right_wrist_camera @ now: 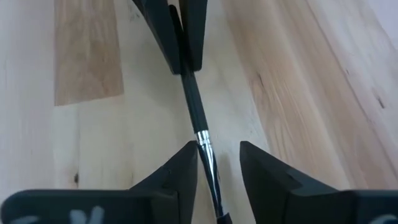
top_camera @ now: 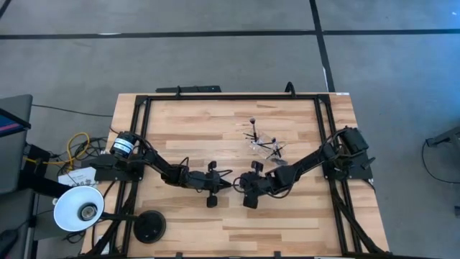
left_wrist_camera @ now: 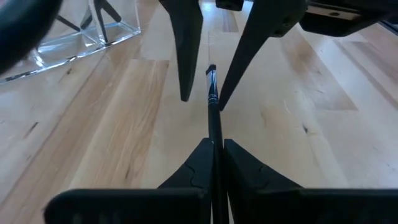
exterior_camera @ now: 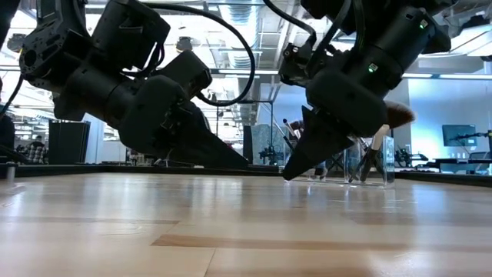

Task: Put items in baskets/containers
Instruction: Put the eyeshadow brush into the transparent organizer

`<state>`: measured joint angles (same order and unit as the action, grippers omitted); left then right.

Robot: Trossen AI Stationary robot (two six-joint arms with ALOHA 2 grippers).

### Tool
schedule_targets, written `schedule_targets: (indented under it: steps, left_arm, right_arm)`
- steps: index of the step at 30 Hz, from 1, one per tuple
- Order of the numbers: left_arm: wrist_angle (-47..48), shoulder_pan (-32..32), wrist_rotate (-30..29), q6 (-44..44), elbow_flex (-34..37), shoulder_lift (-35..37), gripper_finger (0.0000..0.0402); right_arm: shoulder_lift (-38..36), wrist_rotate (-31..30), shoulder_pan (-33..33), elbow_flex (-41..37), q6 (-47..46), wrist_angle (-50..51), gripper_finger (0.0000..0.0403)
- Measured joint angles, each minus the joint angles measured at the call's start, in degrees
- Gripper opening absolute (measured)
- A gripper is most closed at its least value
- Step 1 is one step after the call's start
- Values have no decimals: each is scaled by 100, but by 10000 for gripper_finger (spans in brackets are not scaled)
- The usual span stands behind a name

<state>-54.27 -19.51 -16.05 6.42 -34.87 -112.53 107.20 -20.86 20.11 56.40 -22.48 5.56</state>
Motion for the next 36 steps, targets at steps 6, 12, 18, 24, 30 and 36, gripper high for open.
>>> schedule_targets:
  steps: [6, 12, 18, 24, 30, 36]
  left_arm:
    - [-10, 7, -42, -9, 0, 0, 21]
    - [-29, 7, -28, -38, -7, 0, 34]
    - [-12, 33, -81, -13, -4, 0, 54]
    - [1, 70, -244, 100, -2, 0, 76]
    - [17, 64, -542, 311, 2, 0, 85]
    - [25, 57, -560, 306, 2, 0, 86]
  right_arm:
    - [0, 12, -25, 0, 4, 85, 53]
    - [-4, 65, -10, 13, 122, 228, 15]
    - [-4, 21, 1, 8, 46, 255, 16]
    - [-6, -61, 17, 120, 30, 703, 9]
    - [-44, -379, 162, 1359, -38, 3912, 5]
    - [-46, -1027, 164, 2810, 351, 6949, 13]
